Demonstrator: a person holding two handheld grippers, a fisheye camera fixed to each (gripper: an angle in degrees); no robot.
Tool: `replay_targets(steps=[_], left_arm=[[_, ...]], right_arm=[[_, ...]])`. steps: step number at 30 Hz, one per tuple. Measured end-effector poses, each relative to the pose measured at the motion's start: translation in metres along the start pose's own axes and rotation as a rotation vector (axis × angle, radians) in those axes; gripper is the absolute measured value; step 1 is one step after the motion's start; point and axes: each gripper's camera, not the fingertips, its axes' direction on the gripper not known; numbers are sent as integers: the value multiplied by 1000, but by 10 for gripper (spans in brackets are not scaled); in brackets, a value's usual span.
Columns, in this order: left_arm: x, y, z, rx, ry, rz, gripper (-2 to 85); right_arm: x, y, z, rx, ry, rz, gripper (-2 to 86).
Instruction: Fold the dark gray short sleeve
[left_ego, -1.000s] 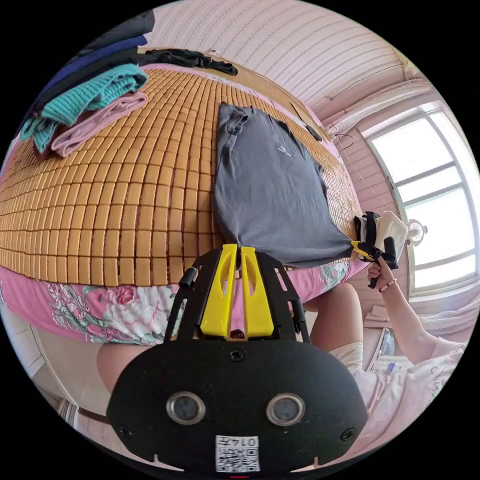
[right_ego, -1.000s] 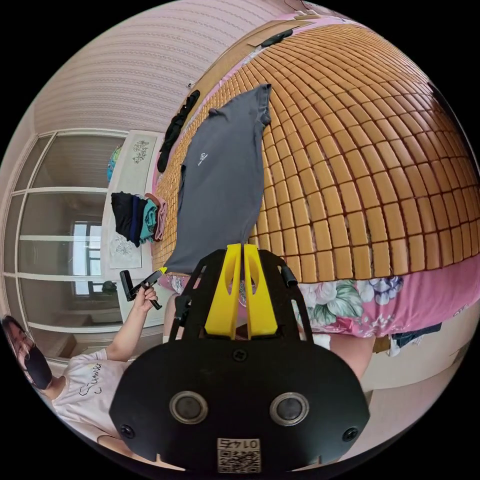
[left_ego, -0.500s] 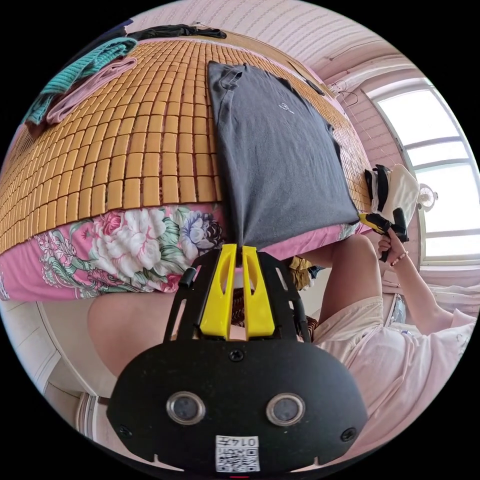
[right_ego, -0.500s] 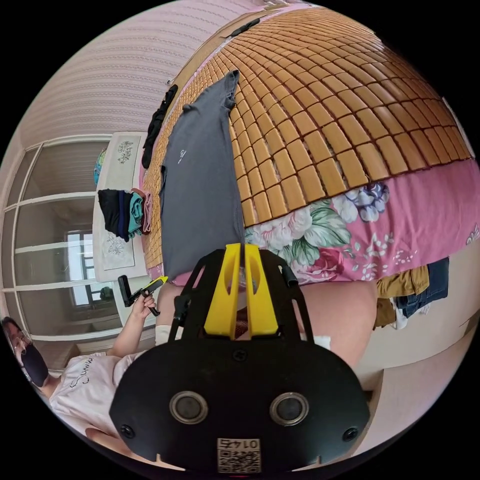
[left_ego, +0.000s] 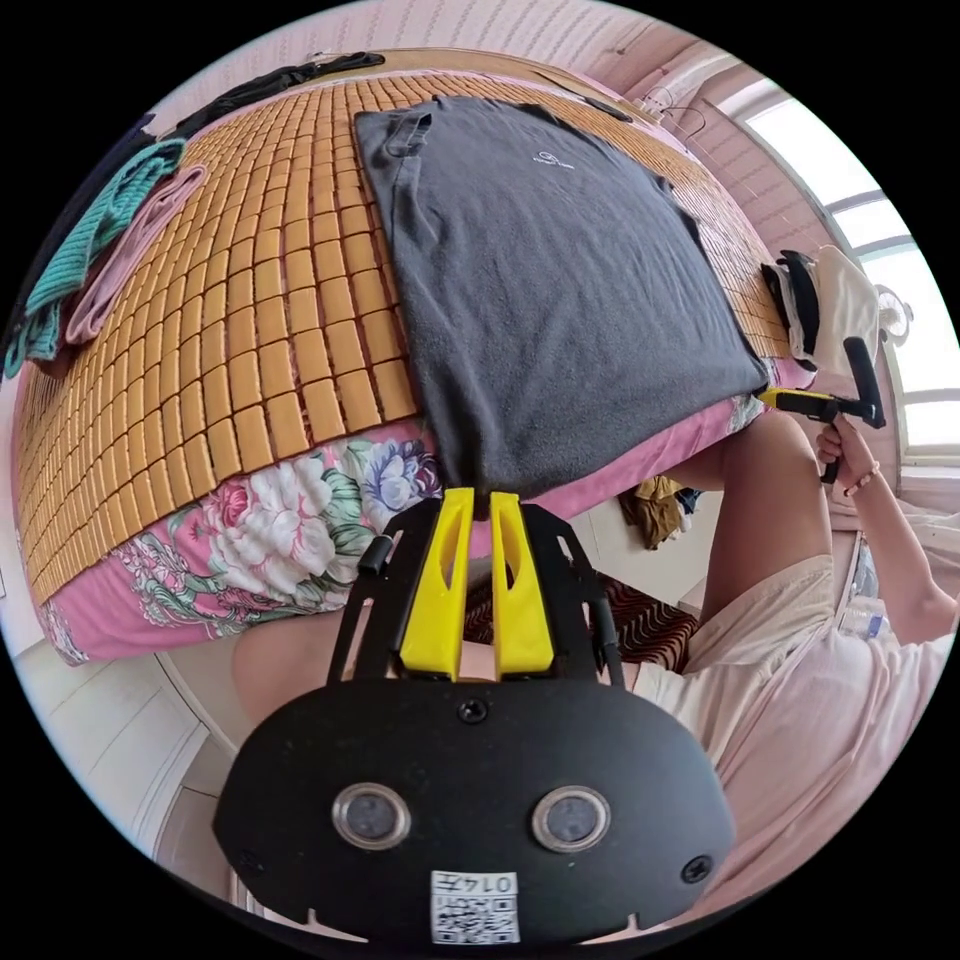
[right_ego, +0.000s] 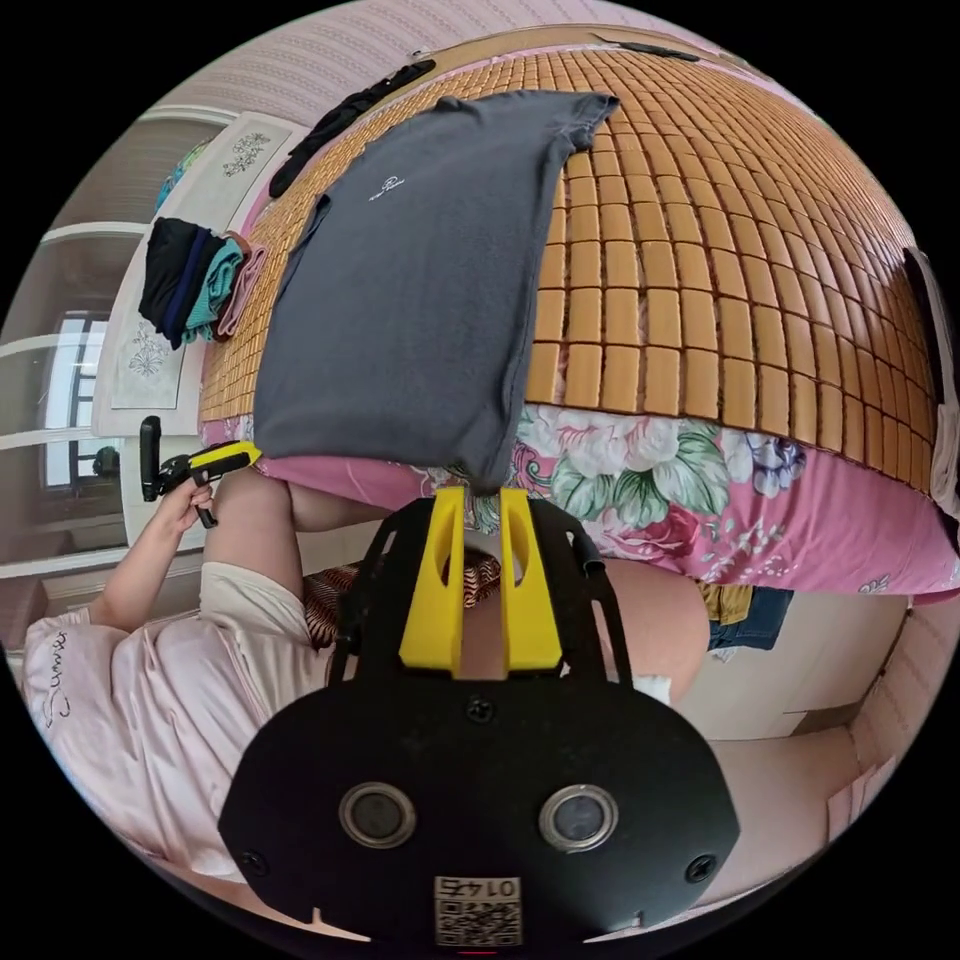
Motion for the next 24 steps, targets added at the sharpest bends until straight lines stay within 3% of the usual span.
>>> replay_targets(steps=[7, 13, 16, 24], left_arm=[[-19, 9, -32, 44, 155, 28, -8], [-42, 5, -61, 146, 226, -14, -10], [-48, -5, -49, 110, 216, -24, -10], [-37, 3, -5, -64, 165, 2, -10]], right_arm=[[19, -2, -36, 37, -79, -52, 21], [62, -20, -48, 63, -381, 57, 16], [81, -30, -32, 68, -372, 162, 15], [67, -43, 21, -146, -200, 132, 15]])
